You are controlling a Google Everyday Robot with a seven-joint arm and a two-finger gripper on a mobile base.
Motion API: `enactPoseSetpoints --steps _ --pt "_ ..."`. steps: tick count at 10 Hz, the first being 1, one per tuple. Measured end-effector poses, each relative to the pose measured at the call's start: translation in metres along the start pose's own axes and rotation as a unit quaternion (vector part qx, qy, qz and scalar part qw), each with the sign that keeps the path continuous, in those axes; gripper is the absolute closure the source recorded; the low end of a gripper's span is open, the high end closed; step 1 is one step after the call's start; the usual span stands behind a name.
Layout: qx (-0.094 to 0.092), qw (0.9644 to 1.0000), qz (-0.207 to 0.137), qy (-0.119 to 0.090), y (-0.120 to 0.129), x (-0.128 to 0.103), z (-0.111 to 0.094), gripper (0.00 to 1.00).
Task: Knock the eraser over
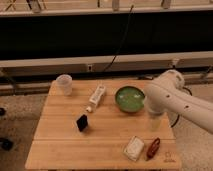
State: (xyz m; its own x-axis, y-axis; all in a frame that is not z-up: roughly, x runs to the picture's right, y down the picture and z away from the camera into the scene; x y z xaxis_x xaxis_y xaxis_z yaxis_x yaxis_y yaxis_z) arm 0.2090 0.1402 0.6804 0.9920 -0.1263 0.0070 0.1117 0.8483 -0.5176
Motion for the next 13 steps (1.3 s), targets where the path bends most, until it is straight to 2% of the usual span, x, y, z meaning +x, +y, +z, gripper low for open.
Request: enactPoseSetpoints --steps 2,7,9,10,12,13 --pt "0.002 0.9998 -0.019 0.0 0.008 -0.02 0.005 0.2" --pt "0.008 0.9989 -0.047 0.0 0.015 -0.044 0.011 0.2" --pt "0.01 0.9975 -0.07 -0.007 0.012 -0.073 0.012 0.2" --pt "0.01 0.9972 -0.074 -0.007 0.012 -0.079 0.013 0.2" --pt "0.011 0.9965 -0.083 -0.007 0.013 -0.083 0.015 0.3" --pt "0.013 0.9959 -0.089 -0.009 0.012 -0.09 0.018 0.42"
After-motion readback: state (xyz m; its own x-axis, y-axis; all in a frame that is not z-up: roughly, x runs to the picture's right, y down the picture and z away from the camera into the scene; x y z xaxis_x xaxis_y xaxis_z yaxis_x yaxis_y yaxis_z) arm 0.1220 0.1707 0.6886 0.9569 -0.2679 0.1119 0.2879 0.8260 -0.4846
